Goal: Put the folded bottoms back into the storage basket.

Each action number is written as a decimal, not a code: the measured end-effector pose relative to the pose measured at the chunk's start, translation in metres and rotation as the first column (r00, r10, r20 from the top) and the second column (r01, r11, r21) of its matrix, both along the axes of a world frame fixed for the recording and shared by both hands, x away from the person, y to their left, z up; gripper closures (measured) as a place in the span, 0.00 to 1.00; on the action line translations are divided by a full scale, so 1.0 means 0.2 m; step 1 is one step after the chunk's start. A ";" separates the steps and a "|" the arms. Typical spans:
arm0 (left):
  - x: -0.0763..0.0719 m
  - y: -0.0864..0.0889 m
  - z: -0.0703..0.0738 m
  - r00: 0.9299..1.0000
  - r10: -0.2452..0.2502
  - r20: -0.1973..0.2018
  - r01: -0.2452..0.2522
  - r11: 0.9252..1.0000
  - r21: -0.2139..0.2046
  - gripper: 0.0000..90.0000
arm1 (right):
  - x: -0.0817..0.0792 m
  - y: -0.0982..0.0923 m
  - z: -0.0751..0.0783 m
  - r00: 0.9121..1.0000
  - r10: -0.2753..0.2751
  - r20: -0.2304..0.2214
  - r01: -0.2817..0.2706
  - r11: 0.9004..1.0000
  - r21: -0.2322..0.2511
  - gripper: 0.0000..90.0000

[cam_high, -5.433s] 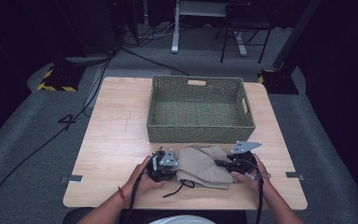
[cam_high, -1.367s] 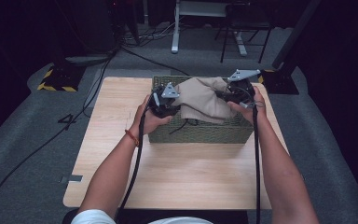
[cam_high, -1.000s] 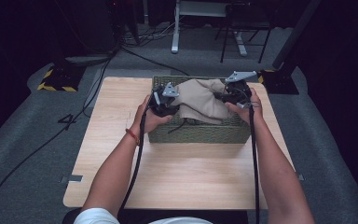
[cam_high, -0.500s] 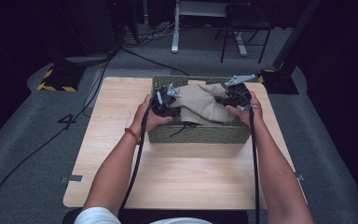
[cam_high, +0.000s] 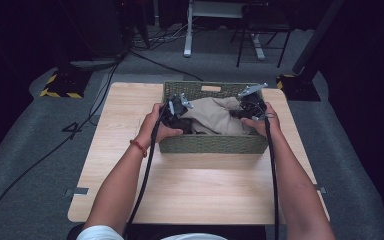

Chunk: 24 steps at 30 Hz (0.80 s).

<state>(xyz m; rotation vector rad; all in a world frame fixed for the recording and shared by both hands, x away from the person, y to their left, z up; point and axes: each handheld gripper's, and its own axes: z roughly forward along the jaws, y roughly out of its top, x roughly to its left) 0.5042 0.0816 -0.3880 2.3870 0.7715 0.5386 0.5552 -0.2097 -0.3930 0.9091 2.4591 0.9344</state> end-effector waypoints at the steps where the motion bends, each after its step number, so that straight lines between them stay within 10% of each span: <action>1: 0.00 0.01 0.00 1.000 0.011 0.000 -0.011 1.000 -0.013 0.41 | 0.00 0.00 0.00 1.000 0.001 -0.010 -0.001 1.000 -0.004 0.77; 24: -0.03 0.06 0.01 1.000 0.002 0.000 -0.002 0.990 -0.140 0.20 | 0.02 -0.02 0.00 0.993 -0.115 0.033 0.116 0.992 -0.055 0.31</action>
